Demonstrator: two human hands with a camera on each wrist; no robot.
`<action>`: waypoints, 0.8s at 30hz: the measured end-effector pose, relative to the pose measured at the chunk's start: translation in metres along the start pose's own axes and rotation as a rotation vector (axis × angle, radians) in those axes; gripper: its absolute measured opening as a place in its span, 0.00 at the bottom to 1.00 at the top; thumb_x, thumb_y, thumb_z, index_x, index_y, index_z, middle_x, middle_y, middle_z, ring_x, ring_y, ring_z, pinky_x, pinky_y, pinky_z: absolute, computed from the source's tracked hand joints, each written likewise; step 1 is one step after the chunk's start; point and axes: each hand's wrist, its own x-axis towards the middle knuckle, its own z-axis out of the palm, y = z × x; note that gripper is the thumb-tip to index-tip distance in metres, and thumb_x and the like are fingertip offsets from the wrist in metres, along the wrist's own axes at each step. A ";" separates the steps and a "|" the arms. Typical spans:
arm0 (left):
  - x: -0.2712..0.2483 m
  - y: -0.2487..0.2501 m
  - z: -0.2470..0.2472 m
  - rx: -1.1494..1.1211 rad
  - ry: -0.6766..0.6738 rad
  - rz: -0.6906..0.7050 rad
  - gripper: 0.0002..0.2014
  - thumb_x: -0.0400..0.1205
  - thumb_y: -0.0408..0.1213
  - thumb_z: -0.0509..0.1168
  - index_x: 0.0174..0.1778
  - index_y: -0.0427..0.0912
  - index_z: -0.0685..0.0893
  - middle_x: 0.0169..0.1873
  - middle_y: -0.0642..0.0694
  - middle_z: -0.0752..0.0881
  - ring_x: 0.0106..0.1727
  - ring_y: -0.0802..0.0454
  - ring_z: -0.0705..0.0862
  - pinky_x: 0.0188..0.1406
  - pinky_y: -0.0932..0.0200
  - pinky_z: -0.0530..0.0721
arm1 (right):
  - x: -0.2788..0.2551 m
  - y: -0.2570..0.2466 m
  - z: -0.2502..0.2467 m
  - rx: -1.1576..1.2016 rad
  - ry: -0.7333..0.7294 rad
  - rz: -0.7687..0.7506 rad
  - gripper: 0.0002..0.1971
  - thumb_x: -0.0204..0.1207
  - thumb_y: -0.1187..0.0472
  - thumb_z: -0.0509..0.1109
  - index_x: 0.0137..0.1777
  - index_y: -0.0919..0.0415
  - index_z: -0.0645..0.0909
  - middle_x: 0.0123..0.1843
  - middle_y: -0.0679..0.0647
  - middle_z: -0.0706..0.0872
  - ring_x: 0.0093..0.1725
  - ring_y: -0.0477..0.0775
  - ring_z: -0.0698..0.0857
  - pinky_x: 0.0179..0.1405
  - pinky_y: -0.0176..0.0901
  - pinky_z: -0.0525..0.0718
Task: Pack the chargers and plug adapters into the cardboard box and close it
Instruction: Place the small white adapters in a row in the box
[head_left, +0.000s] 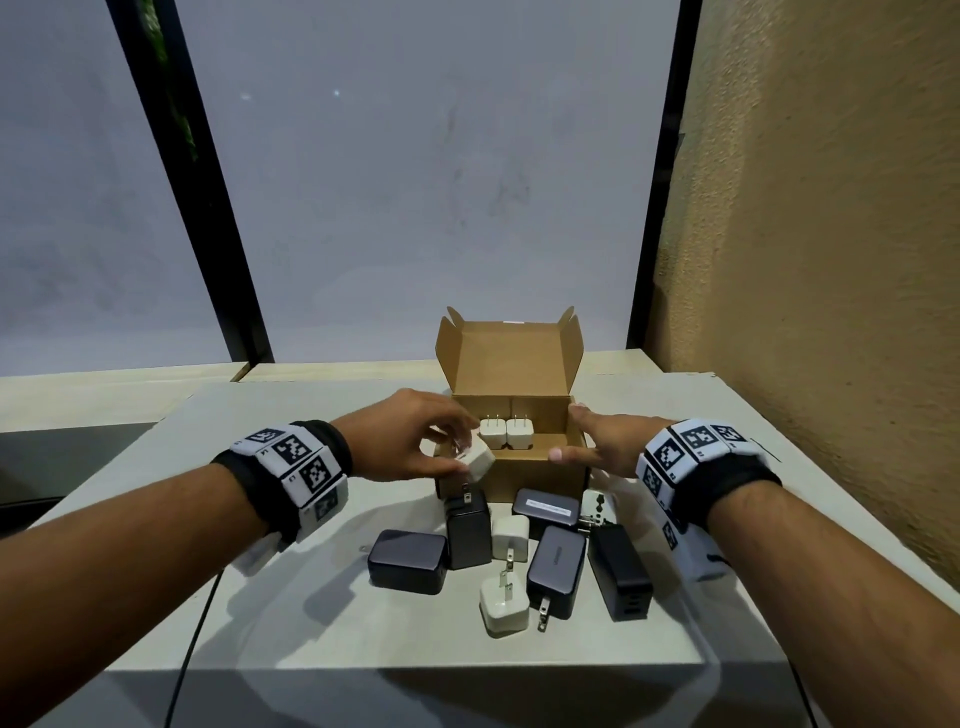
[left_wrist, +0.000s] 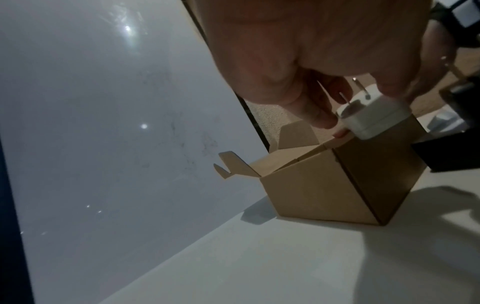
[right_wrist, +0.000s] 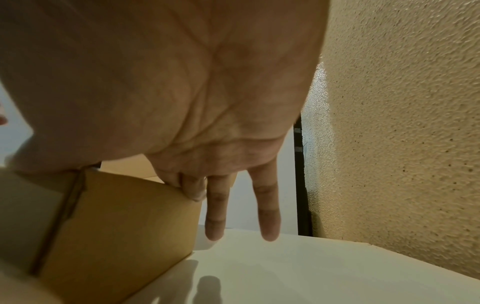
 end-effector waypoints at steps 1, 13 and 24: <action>0.001 -0.001 0.000 -0.028 0.026 -0.010 0.24 0.75 0.47 0.74 0.65 0.42 0.83 0.58 0.51 0.86 0.55 0.58 0.85 0.54 0.74 0.83 | 0.000 0.000 0.000 -0.001 0.000 -0.002 0.45 0.74 0.28 0.53 0.85 0.52 0.46 0.85 0.54 0.58 0.81 0.61 0.65 0.77 0.57 0.65; 0.042 -0.005 0.004 -0.096 0.075 -0.076 0.31 0.72 0.35 0.78 0.72 0.46 0.77 0.58 0.51 0.84 0.57 0.57 0.82 0.54 0.73 0.82 | -0.004 0.001 -0.002 -0.018 0.045 -0.044 0.43 0.75 0.28 0.54 0.82 0.56 0.55 0.79 0.58 0.71 0.74 0.62 0.75 0.70 0.56 0.72; 0.111 0.026 0.021 0.287 -0.269 0.110 0.25 0.71 0.33 0.77 0.65 0.46 0.83 0.61 0.50 0.82 0.61 0.52 0.80 0.58 0.61 0.82 | 0.004 0.009 0.002 -0.014 0.092 -0.096 0.42 0.72 0.27 0.56 0.80 0.54 0.59 0.78 0.56 0.73 0.71 0.61 0.78 0.68 0.58 0.76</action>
